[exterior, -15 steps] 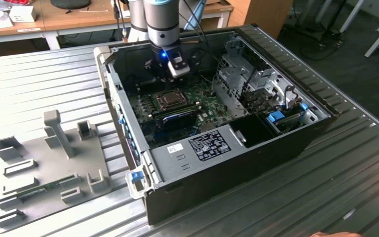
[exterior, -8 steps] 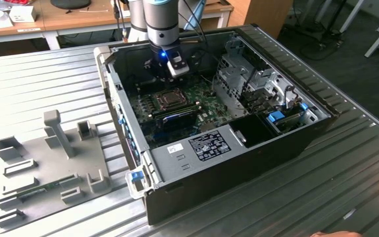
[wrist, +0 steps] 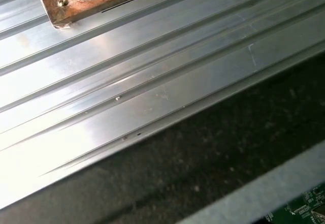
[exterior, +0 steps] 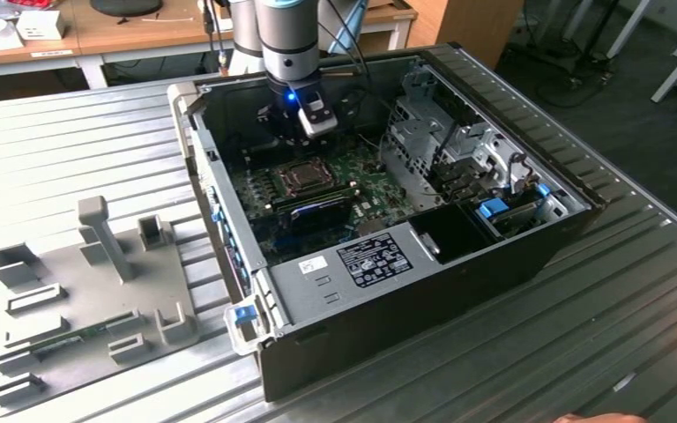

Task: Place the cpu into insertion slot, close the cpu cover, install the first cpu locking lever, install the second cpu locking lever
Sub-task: 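Install the first cpu locking lever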

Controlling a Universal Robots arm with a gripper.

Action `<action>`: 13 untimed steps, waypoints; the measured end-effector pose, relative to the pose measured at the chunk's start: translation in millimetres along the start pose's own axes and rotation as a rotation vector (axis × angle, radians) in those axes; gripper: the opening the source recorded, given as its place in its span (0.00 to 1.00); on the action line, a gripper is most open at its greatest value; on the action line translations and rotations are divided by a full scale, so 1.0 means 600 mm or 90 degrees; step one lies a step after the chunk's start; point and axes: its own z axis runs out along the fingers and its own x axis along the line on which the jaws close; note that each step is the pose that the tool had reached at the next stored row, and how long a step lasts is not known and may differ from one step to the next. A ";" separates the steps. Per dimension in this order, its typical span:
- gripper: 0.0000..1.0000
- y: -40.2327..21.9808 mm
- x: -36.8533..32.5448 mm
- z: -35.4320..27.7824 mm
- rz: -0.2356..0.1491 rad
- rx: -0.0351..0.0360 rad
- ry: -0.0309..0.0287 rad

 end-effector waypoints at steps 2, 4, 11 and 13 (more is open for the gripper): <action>0.11 0.000 0.000 0.000 0.000 -0.0002 -0.0003; 0.11 0.000 0.000 0.001 0.000 -0.0003 -0.0006; 0.11 -0.002 -0.001 0.001 0.000 -0.0003 -0.0006; 0.11 -0.003 -0.001 0.001 0.000 -0.0003 -0.0006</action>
